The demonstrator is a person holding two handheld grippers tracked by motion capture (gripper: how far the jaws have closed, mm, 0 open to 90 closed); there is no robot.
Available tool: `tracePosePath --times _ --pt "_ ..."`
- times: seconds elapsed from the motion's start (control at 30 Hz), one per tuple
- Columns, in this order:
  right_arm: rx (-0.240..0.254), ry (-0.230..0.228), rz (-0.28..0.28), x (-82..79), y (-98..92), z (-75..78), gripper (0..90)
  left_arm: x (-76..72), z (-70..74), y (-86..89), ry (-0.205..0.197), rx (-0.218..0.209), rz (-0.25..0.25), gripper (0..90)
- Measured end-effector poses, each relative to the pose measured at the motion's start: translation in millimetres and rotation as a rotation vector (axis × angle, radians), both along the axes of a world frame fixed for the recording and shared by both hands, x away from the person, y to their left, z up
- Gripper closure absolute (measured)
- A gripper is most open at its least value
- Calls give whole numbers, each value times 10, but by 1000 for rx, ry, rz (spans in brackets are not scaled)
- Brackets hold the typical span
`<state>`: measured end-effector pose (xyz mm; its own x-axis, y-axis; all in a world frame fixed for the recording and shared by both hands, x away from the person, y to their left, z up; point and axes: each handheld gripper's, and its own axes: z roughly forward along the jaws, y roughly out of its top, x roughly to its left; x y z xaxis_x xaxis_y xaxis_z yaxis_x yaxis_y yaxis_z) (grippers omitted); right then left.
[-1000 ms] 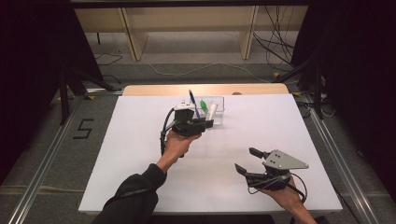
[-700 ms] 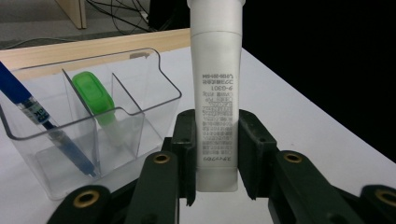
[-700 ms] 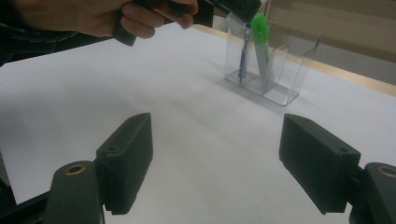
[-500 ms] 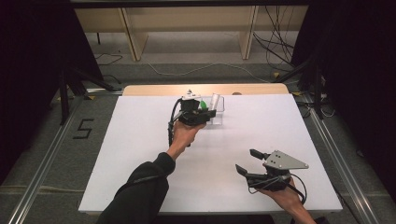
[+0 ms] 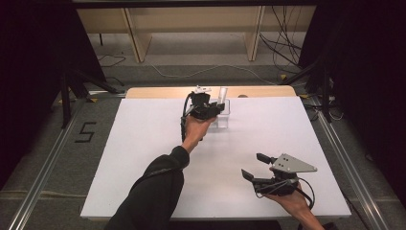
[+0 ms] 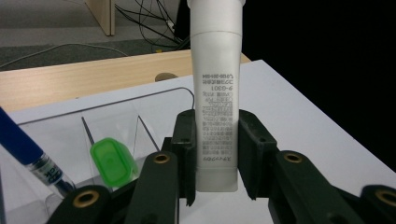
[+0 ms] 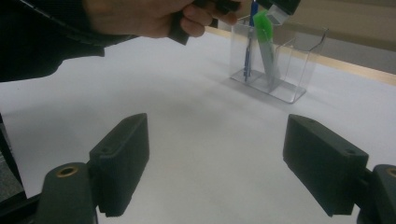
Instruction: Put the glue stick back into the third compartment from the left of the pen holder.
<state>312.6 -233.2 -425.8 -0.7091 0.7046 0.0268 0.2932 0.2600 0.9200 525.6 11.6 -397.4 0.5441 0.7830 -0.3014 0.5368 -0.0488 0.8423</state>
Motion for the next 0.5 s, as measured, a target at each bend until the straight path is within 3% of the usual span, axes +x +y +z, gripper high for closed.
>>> tracePosePath --times 0.17,0.5 --pt "-3 -3 6 -5 7 -1 236 79 -39 -74 9 -3 24 702" --pt "-2 -3 17 -11 8 4 237 188 -107 -207 12 46 58 701"
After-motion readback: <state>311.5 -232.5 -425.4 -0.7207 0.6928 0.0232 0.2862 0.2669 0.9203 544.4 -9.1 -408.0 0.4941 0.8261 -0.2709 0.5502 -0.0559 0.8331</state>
